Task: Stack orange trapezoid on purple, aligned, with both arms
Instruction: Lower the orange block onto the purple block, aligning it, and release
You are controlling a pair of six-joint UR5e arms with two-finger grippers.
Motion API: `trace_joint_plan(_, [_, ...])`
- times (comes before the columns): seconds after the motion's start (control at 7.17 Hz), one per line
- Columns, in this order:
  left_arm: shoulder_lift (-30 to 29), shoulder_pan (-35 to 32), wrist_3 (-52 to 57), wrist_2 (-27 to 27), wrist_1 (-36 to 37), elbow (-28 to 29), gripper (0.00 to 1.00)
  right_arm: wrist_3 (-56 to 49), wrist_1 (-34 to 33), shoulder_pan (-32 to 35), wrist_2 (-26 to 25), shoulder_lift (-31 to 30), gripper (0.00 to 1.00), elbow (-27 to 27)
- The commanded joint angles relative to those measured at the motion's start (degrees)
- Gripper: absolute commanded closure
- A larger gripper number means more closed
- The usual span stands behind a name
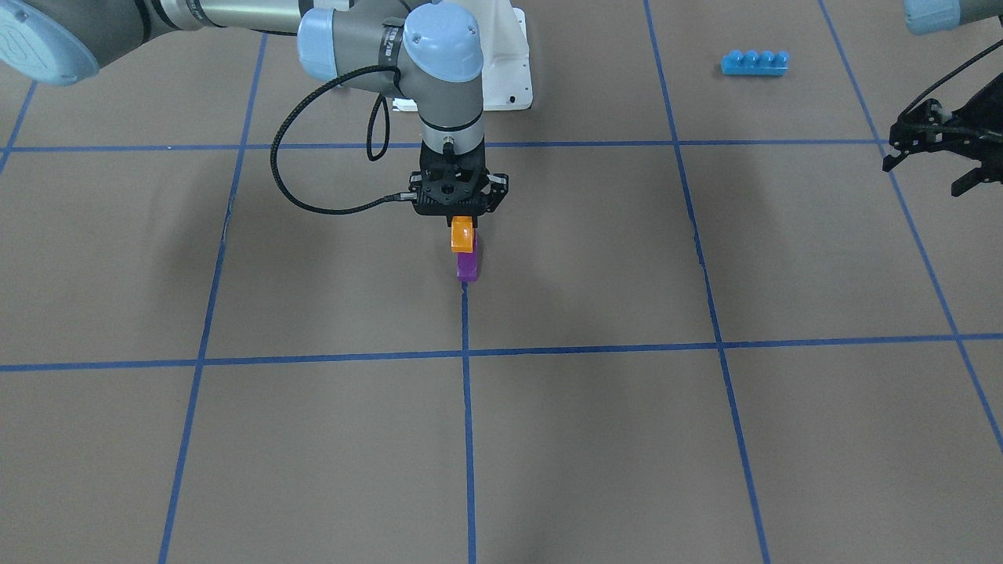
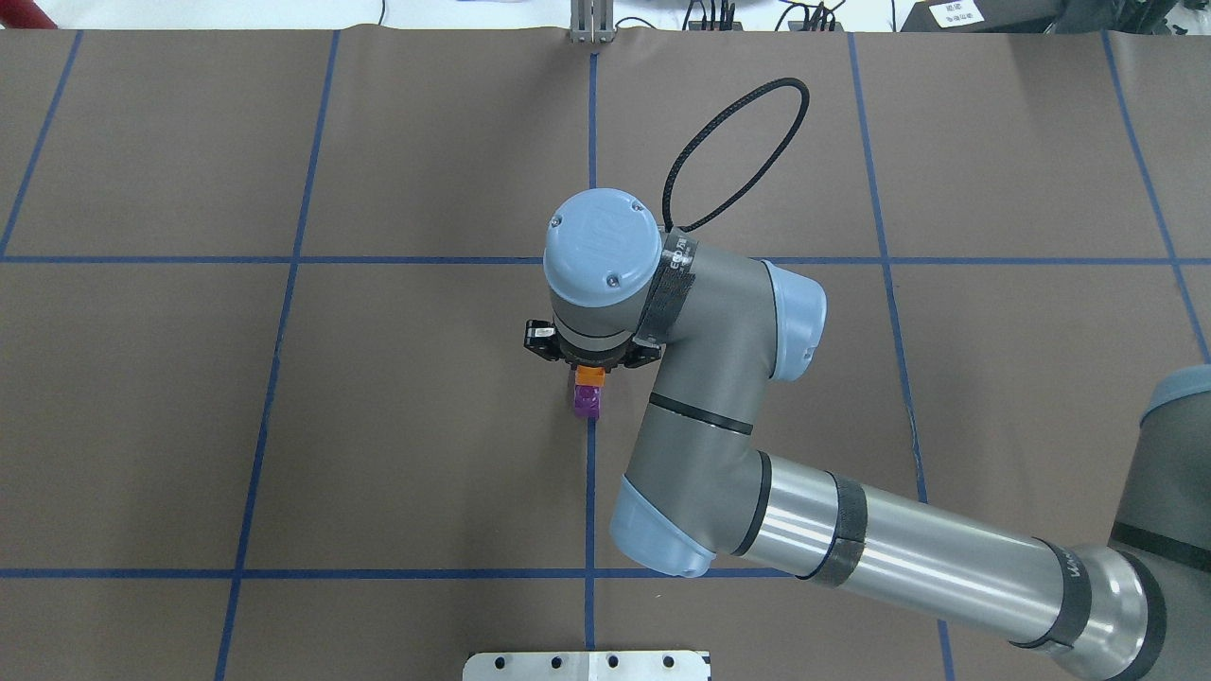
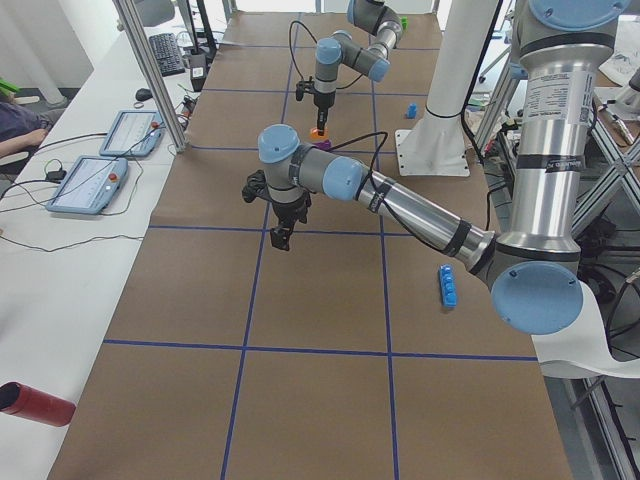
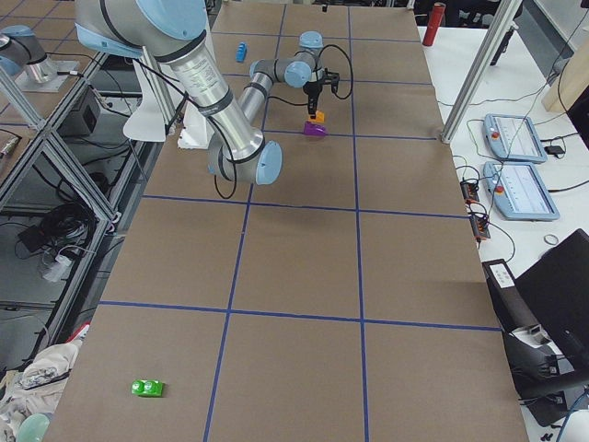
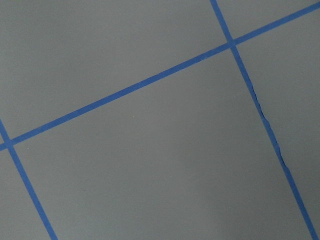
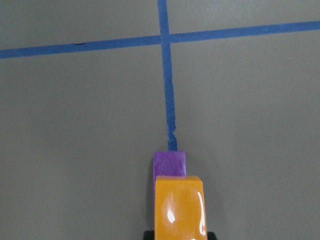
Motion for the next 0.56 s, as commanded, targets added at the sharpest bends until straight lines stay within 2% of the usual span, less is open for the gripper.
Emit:
trace_joint_plan(0.0, [0.00,0.06,0.00,0.00,0.00,0.04,0.00,0.00,-0.08,-0.36,-0.40,0.02,1.00,-0.52])
trace_joint_plan(0.42, [0.00,0.23,-0.09,-0.35,0.00,0.21,0.00,0.00,-0.16,-1.15,-0.48,0.02,1.00,-0.52])
